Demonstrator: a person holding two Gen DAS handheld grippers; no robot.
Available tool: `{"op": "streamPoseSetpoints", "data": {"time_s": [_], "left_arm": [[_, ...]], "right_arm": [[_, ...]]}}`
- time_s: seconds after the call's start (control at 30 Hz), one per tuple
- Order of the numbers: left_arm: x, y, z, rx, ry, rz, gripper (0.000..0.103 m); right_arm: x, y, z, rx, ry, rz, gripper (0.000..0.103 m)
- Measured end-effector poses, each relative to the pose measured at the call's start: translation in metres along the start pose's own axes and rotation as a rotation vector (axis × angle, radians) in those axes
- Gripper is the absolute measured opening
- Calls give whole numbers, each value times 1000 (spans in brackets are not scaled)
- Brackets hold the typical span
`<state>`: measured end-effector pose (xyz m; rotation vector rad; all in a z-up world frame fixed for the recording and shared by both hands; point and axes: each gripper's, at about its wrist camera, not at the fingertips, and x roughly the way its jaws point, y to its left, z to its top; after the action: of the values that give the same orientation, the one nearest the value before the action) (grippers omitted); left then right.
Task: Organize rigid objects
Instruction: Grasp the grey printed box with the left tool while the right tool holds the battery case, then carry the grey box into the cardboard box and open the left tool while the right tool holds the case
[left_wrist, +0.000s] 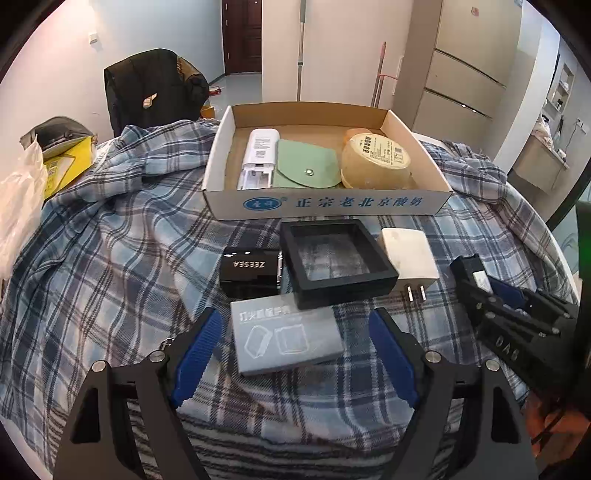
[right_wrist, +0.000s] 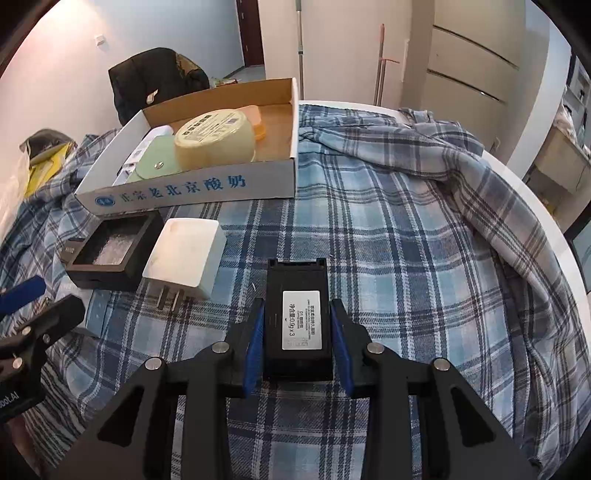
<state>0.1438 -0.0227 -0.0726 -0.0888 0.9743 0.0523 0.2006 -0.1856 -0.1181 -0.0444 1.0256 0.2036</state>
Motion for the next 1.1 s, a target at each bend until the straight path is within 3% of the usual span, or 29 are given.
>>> {"op": "streamPoseSetpoints", "data": {"time_s": [0.37,0.53,0.67,0.97,1.1], "left_arm": [[9,12,-4,-43,10,-42,84],[19,6,-8,-3,50,11,84],[20,8,-7,-11,46,6,71],[-8,22,-10,1,-5,-26,67],[-14,31,-20,45,38,-25,67]], "right_arm": [[0,1,0,-5,1,2,33],[0,0,0,-6,1,2,33],[0,1,0,-8,1,1,33],[0,1,0,-9,1,-1,33],[0,2,0,-9,1,-1,33]]}}
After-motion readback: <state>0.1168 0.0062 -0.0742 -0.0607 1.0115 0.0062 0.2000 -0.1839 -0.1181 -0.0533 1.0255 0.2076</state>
